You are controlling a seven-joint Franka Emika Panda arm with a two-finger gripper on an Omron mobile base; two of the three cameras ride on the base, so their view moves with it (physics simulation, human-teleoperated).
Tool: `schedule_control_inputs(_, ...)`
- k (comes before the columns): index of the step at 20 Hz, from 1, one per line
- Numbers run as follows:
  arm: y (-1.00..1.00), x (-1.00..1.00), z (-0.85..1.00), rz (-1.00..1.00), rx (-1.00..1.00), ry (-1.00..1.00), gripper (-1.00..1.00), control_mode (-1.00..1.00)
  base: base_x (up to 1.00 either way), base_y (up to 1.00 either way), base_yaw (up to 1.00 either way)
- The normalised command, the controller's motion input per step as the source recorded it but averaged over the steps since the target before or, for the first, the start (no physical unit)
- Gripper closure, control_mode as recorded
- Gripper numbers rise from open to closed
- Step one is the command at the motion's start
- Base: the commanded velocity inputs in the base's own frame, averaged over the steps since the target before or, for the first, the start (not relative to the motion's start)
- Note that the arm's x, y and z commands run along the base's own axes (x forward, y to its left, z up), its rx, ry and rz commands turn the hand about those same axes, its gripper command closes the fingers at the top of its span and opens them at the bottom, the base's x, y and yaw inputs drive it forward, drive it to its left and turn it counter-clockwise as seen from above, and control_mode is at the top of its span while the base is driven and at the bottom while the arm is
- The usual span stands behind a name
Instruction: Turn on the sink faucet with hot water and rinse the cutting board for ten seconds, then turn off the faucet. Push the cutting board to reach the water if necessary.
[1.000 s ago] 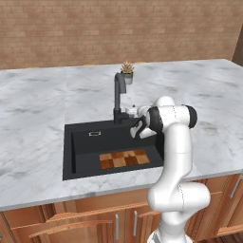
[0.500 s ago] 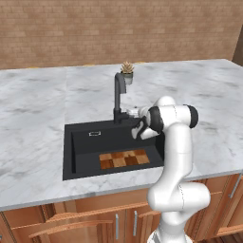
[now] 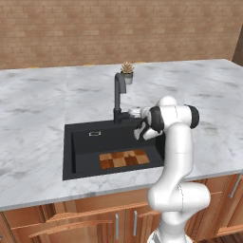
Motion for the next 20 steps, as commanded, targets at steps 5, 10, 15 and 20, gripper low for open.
schedule_control_inputs(5,-0.55,-0.06,0.0,0.0,0.01,0.0,-1.0,-1.0,0.0,0.0,0.0)
schedule_control_inputs(10,-0.43,-0.04,0.0,0.0,0.0,0.0,-1.0,-1.0,0.0,0.0,0.0)
schedule_control_inputs(15,-0.22,0.0,0.0,0.0,0.0,0.0,-1.0,-1.0,0.0,0.0,0.0)
schedule_control_inputs(20,-0.17,0.0,0.0,0.0,0.0,0.0,-1.0,-1.0,0.0,0.0,0.0)
